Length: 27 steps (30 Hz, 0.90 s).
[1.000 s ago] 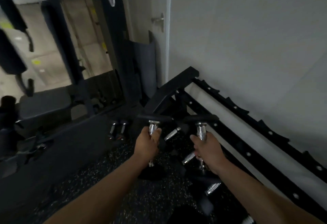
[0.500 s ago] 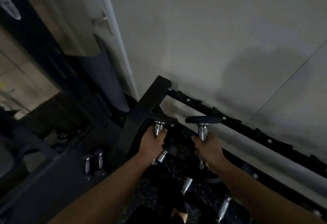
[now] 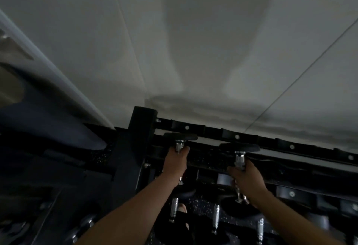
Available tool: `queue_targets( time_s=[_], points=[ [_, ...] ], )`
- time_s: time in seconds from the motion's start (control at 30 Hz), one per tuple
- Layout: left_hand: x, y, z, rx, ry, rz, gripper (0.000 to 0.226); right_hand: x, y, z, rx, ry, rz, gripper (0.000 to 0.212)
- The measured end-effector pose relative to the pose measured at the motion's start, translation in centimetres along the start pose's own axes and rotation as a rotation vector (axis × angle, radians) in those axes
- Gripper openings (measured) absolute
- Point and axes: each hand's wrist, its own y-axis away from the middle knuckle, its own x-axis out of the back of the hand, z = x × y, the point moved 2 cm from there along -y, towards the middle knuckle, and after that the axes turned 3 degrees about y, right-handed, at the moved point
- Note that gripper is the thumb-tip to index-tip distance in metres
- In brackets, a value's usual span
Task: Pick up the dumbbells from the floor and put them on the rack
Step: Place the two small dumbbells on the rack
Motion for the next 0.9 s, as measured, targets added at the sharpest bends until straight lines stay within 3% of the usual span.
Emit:
queue_targets(
  time_s=[0.33, 0.6, 0.9],
  points=[
    [-3.5, -7.6, 0.9, 0.061, -0.139, -0.136, 0.027, -0.6, -3.9, 0.7, -0.115, 0.021, 0.138, 0.02],
    [-2.6, -8.2, 0.5, 0.091, -0.082, -0.121, 0.027, -1.6, -6.7, 0.4, -0.171, 0.037, 0.142, 0.021],
    [-2.4, -8.5, 0.3, 0.092, -0.15, -0.134, 0.034, -1.9, -9.5, -0.1, -0.219, 0.055, 0.148, 0.037]
  ],
)
